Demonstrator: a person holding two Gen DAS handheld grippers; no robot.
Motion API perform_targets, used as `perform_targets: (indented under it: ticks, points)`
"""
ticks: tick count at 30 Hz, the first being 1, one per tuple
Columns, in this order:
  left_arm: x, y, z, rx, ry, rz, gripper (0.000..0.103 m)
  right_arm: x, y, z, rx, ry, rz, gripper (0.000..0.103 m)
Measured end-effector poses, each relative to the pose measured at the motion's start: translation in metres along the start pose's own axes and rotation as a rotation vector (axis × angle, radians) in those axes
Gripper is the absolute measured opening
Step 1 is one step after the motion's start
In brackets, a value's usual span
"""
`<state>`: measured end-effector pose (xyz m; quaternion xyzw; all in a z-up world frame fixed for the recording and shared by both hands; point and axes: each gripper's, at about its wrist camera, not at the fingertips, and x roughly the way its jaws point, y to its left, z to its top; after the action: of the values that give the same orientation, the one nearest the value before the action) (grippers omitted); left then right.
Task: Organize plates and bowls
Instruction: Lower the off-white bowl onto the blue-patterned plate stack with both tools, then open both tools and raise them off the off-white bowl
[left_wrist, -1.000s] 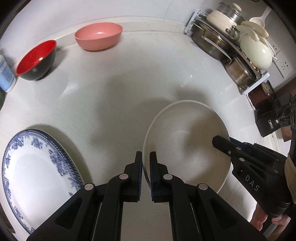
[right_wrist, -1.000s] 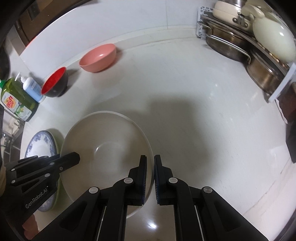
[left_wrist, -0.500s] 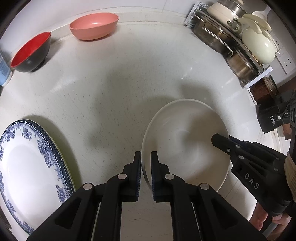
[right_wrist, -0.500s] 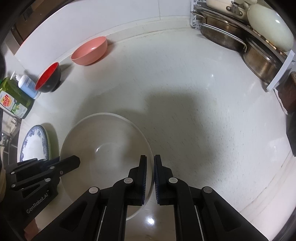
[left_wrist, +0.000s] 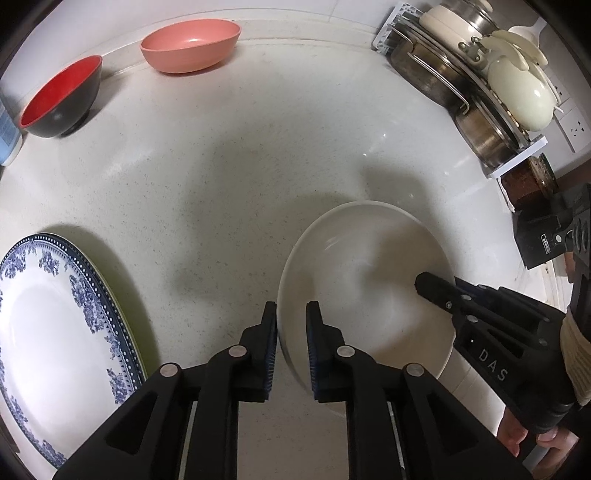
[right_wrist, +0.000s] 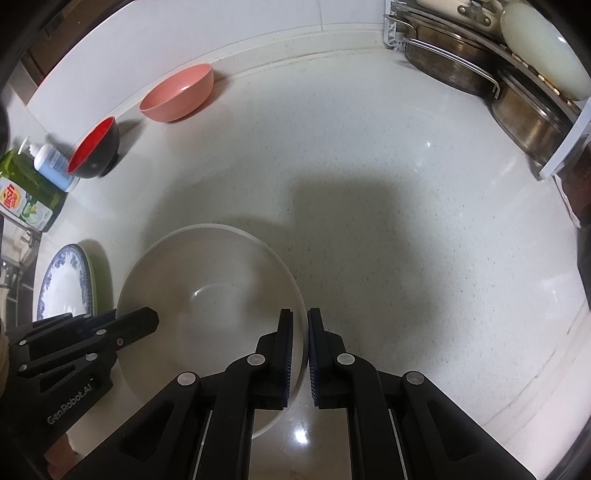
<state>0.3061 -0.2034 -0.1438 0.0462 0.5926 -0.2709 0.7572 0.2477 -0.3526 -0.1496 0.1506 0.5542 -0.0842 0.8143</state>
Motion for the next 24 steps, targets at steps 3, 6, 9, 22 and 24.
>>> perform_targets:
  ticks: [3,6,9,22,24]
  points:
    - [-0.004,0.000,0.001,0.006,-0.023,0.029,0.029,0.001,-0.001,-0.001,0.008,-0.003,0.001,0.010]
    - [-0.012,0.002,0.003,0.012,-0.064,0.047,0.047,-0.003,-0.002,0.000,0.019,-0.020,-0.003,0.018]
    - [-0.021,0.006,0.005,0.011,-0.103,0.061,0.058,-0.013,0.000,0.001,0.023,-0.056,-0.014,0.036]
    - [-0.068,0.031,0.032,0.079,-0.238,0.137,0.070,-0.043,0.027,0.028,-0.015,-0.168,0.030,0.037]
    - [-0.077,0.037,0.041,0.084,-0.262,0.154,0.070,-0.044,0.031,0.035,-0.022,-0.183,0.031,0.037]
